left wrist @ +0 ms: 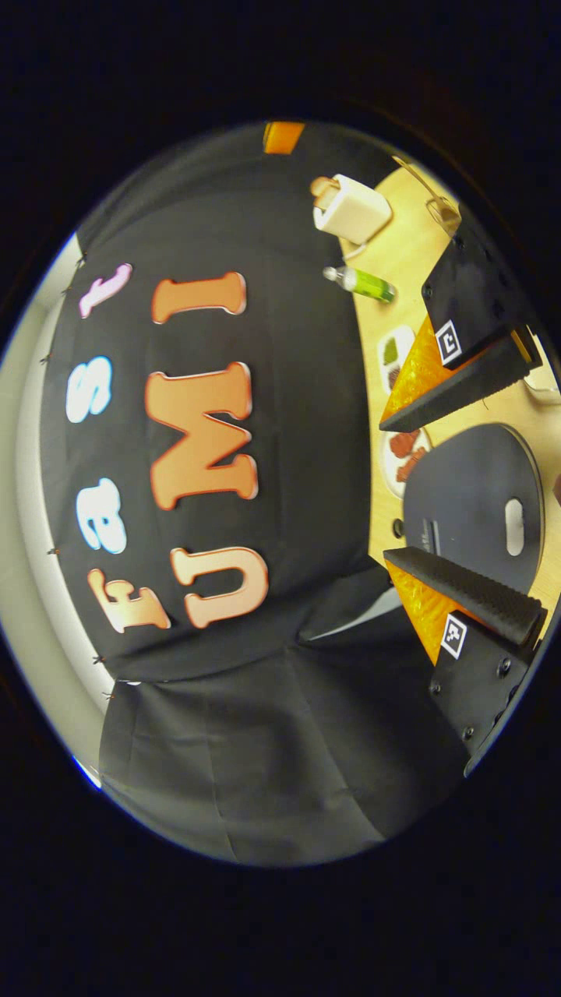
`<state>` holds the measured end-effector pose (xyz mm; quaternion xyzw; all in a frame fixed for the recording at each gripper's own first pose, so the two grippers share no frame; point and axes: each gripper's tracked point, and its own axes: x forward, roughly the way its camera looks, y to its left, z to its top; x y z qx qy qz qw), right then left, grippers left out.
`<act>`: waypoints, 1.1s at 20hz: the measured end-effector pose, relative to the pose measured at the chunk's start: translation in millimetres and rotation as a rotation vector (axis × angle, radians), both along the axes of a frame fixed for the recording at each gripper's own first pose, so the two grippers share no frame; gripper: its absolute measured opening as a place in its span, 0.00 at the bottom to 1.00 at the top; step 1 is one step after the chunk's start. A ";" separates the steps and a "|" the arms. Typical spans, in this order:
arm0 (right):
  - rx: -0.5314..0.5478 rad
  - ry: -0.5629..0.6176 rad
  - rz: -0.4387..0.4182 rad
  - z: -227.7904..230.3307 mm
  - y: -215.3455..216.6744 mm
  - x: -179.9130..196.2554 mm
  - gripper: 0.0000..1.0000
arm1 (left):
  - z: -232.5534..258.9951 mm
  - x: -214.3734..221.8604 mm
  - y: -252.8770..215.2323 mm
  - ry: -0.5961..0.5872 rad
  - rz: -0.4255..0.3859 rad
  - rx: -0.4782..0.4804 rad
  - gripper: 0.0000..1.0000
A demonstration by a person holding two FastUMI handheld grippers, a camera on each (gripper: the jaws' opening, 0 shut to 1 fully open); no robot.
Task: Close the left gripper, press the button to open the rice cooker; take a wooden spoon from the chopstick holder with the right hand, scoop a spoonful of rice and pour it into the rice cooker, then put the wooden spoon back into the chopstick holder.
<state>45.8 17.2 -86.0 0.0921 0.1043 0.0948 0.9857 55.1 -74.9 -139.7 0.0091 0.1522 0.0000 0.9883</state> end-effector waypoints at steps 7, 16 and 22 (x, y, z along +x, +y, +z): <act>-0.037 -0.106 0.024 41.2 1.9 -11.6 0.84 | 104.3 -13.0 -21.7 -0.221 -0.071 -0.071 1.00; -0.053 -0.185 0.052 67.5 13.3 -29.6 0.84 | 129.6 -45.7 -27.5 -0.258 -0.084 -0.099 1.00; -0.031 -0.188 0.053 73.1 18.9 -30.5 0.84 | 138.7 -51.9 -39.0 -0.267 -0.115 -0.081 1.00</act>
